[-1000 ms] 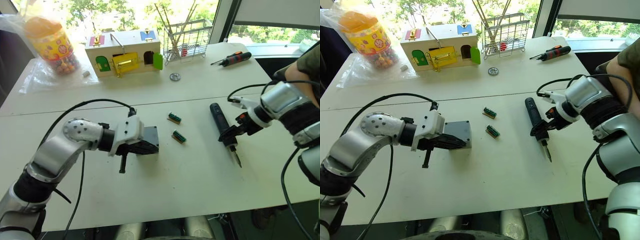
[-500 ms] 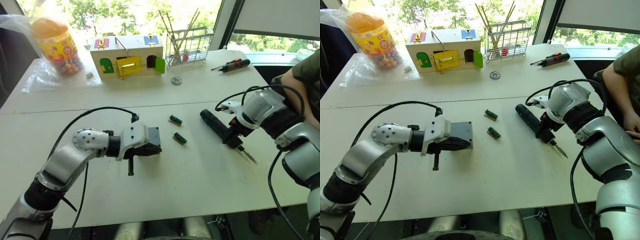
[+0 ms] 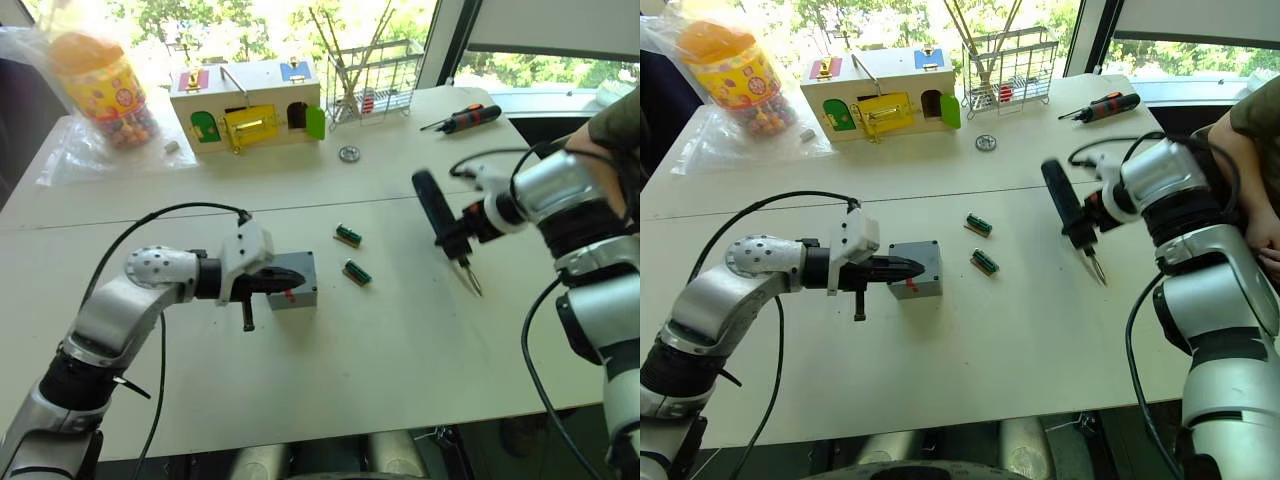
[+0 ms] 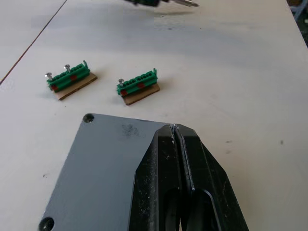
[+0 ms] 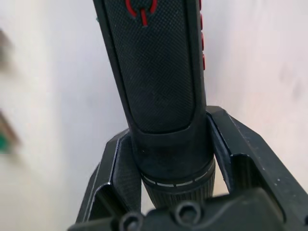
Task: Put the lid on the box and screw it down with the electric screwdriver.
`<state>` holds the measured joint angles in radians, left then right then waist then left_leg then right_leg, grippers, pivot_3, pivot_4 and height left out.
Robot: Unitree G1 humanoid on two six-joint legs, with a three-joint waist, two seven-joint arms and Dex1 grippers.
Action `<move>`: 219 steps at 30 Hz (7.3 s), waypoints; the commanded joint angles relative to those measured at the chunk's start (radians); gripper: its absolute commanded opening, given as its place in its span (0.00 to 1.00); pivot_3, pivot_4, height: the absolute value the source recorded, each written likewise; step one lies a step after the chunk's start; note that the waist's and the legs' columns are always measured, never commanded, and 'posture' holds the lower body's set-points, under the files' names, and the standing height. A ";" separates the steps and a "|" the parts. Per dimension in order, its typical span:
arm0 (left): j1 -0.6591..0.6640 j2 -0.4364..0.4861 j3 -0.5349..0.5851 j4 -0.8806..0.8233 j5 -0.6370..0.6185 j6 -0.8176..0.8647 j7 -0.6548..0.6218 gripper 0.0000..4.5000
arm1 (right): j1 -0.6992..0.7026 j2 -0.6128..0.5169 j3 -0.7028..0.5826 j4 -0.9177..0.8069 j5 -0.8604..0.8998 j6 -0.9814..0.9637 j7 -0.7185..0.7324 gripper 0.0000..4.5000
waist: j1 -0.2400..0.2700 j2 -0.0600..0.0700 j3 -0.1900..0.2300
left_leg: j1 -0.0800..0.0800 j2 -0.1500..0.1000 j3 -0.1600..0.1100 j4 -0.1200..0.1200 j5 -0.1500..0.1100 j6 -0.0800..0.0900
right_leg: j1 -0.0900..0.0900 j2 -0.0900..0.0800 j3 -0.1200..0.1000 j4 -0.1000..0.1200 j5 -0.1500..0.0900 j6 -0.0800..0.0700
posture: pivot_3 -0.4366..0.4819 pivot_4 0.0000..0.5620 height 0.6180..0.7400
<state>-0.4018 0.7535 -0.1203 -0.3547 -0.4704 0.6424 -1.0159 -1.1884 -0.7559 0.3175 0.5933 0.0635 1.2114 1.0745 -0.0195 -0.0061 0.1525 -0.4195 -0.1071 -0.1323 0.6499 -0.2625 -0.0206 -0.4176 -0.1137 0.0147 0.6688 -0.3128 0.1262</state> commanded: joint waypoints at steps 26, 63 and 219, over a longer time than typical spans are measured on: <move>-0.052 0.031 0.017 0.062 0.017 0.064 0.007 0.29 | 0.683 0.681 -0.369 -1.084 0.396 -0.517 -0.576 0.38 | -0.026 0.002 0.001 | -0.005 -0.002 -0.002 0.002 0.003 -0.002 | -0.007 0.000 0.000 0.015 0.000 0.000 | 0.48 0.27 1.00; -0.026 0.016 -0.067 0.120 0.113 -0.016 0.010 0.29 | 0.725 0.635 -0.167 -0.877 0.282 -0.775 -0.582 0.38 | -0.026 0.002 0.000 | -0.002 -0.002 -0.001 0.002 0.003 -0.002 | -0.005 0.001 0.000 0.016 0.000 0.000 | 0.48 0.27 1.00; 0.139 0.056 0.187 0.087 0.046 0.058 0.173 0.30 | 0.679 0.029 -0.137 -1.191 0.417 -0.175 -0.096 1.00 | 0.018 0.003 0.010 | 0.006 -0.002 0.000 0.001 -0.001 0.003 | 0.010 -0.001 0.002 -0.001 0.000 0.000 | 0.48 0.27 1.00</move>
<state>-0.2630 0.8008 0.0441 -0.2314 -0.4202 0.6938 -0.8485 -0.4742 -0.7177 0.2701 -0.5075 0.4471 1.0377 1.0125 -0.0013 -0.0027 0.1621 -0.4139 -0.1098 -0.1318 0.6520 -0.2632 -0.0171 -0.4082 -0.1154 0.0174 0.6695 -0.3123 0.1273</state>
